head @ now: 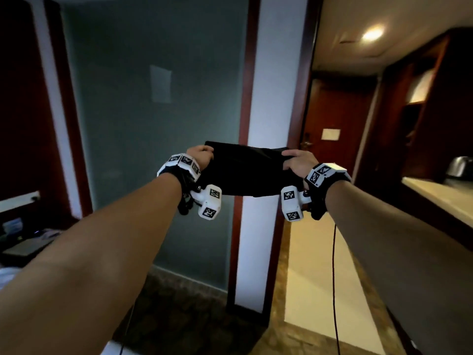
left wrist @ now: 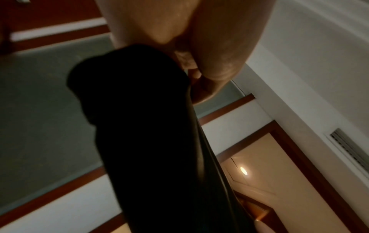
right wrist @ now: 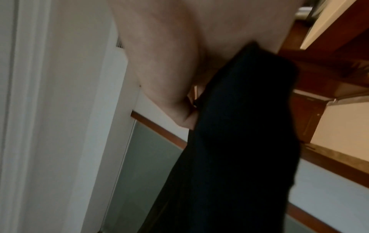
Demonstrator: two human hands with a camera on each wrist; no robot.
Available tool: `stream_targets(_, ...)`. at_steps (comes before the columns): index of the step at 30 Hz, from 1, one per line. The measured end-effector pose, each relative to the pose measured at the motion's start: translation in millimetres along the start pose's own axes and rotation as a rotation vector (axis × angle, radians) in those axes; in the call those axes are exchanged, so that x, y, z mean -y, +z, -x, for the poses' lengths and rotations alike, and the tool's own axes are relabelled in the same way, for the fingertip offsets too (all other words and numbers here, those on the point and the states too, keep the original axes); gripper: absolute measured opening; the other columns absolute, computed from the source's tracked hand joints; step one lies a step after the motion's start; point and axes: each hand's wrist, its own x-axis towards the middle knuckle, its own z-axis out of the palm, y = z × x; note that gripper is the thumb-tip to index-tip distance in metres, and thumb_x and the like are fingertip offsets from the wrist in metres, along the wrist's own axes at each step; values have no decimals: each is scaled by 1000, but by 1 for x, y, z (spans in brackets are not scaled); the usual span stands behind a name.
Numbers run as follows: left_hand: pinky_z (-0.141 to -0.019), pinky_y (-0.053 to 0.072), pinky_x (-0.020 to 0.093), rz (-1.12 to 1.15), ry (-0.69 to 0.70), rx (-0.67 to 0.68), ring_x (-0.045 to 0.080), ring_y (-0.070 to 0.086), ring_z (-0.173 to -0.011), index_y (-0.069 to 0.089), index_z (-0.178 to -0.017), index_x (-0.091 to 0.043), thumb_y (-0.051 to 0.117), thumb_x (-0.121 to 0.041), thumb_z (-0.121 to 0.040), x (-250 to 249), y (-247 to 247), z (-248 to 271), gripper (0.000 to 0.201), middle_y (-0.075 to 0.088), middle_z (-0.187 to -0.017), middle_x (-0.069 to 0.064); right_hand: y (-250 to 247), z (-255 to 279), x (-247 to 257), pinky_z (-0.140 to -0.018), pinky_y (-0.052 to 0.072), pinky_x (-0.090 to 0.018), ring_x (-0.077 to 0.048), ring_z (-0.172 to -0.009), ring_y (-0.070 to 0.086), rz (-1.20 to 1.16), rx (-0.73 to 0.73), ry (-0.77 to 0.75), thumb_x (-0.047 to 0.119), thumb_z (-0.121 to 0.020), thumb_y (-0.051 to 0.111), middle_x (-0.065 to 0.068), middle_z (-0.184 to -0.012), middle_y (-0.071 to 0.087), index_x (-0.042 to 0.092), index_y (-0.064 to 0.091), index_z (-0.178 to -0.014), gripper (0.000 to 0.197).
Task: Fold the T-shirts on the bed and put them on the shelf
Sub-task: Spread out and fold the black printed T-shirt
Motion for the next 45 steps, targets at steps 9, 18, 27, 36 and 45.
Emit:
stream_targets(9, -60, 44, 23, 87, 69, 240, 13, 50, -61, 63, -116, -7, 51, 0, -88, -41, 129, -111, 32, 60, -81, 7, -84, -89, -19, -46, 46, -19, -20, -63, 63, 25, -218, 82, 1, -82, 64, -7, -88, 67, 25, 65, -114, 39)
stream_targets(18, -47, 41, 15, 156, 137, 350, 13, 47, -55, 66, -115, -10, 52, 2, -87, -66, 278, -178, 34, 56, -70, 2, -168, -177, -69, -67, 50, -26, -20, -80, 66, 60, -400, 123, 9, -80, 66, -7, -99, 67, 30, 65, -117, 42)
stream_targets(27, -49, 43, 19, 222, 160, 431, 13, 48, -55, 64, -113, -12, 52, 3, -87, -118, 462, -254, 33, 54, -68, 3, -290, -304, -129, -63, 49, -22, -15, -77, 63, 126, -465, 74, 5, -79, 61, -3, -92, 64, 26, 65, -113, 41)
stream_targets(36, -55, 43, 18, 264, 172, 459, 12, 50, -59, 62, -99, -18, 49, 5, -86, -174, 638, -348, 29, 56, -76, 4, -408, -451, -177, -67, 48, -24, -22, -96, 59, 215, -407, 63, -4, -78, 54, -6, -122, 56, 26, 53, -136, 66)
stream_targets(45, -76, 42, 24, 349, 182, 499, 11, 50, -61, 63, -97, -15, 50, 7, -87, -178, 823, -492, 27, 54, -72, 0, -474, -649, -265, -92, 45, -22, -18, -110, 56, 132, -548, 49, -2, -78, 59, -4, -120, 61, 22, 58, -133, 60)
